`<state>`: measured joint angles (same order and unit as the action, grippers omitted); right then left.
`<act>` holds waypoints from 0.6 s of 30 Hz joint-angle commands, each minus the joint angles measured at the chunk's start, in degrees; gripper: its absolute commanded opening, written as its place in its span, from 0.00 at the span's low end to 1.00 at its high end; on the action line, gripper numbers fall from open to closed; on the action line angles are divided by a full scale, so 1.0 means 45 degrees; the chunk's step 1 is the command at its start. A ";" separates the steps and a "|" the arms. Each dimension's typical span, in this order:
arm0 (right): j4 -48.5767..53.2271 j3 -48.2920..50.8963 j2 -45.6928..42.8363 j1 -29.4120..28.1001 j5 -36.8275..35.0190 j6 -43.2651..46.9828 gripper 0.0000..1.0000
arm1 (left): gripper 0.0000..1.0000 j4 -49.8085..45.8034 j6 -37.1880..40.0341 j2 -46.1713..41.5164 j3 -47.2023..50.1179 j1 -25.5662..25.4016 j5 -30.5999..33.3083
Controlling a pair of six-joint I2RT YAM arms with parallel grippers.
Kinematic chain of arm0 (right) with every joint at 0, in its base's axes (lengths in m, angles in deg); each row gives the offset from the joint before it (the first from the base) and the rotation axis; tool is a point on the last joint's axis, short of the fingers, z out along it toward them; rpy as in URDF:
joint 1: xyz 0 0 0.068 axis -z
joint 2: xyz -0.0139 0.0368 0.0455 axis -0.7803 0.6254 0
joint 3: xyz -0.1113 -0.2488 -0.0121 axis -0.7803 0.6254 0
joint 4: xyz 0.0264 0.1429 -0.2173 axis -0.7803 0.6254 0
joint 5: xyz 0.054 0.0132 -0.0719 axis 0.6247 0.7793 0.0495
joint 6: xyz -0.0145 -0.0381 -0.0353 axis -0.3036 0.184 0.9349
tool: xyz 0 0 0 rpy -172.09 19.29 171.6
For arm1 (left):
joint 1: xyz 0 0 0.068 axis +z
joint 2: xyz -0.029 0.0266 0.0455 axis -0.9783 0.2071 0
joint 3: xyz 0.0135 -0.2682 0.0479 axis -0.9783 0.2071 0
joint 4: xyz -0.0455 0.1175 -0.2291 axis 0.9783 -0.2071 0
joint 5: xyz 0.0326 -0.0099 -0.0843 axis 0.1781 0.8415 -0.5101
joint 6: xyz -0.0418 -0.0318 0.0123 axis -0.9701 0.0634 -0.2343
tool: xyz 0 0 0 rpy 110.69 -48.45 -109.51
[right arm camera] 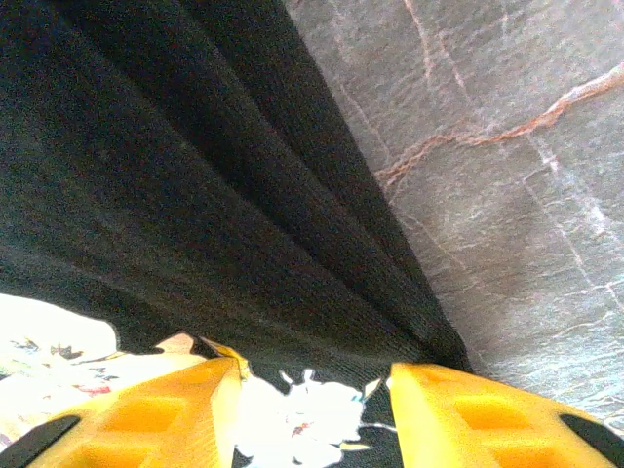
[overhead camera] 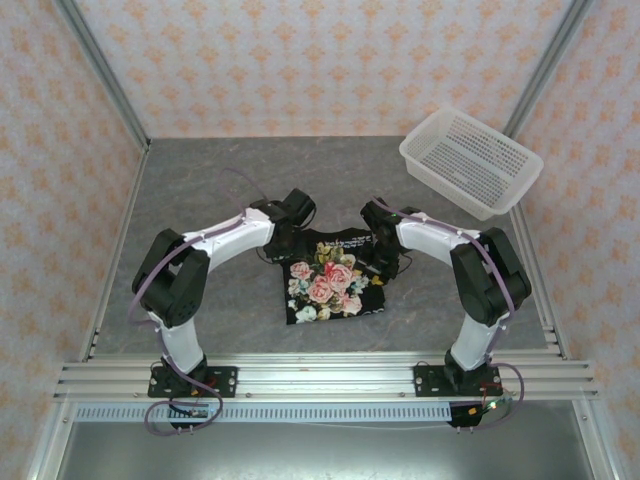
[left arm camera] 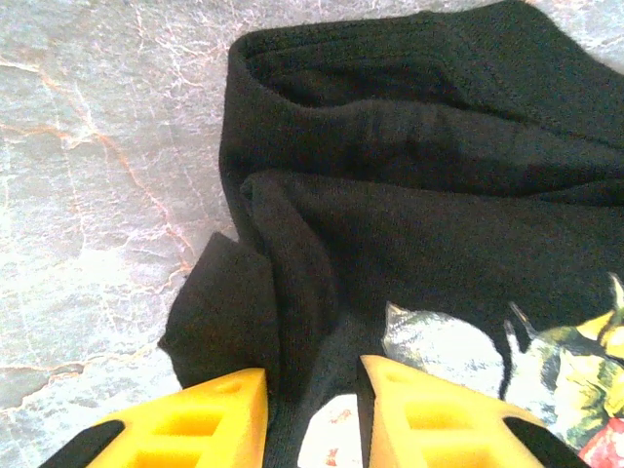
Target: Fold and stack the t-shirts
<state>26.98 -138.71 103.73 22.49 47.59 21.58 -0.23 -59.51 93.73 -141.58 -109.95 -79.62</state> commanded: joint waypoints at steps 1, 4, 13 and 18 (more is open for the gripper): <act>0.0294 0.0480 0.0190 0.0089 -0.0365 -0.0156 0.46 | 0.31 -0.0468 0.0217 0.0436 -0.0264 -0.0118 0.0343; 0.0292 0.0505 0.0151 0.0107 -0.0352 -0.0136 0.46 | 0.31 -0.0500 0.0318 0.0644 -0.0327 -0.0105 0.0468; 0.0309 0.0485 0.0171 0.0117 -0.0336 -0.0102 0.46 | 0.12 -0.0266 0.0381 0.0693 -0.0266 -0.0104 0.0947; 0.0296 0.0485 0.0179 0.0149 -0.0372 -0.0136 0.46 | 0.00 -0.0585 0.0205 -0.0058 -0.0340 -0.0224 0.1187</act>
<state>26.76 -138.56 103.73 22.64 47.68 21.58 -0.54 -58.02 96.79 -141.73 -110.34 -77.61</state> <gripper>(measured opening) 0.458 0.059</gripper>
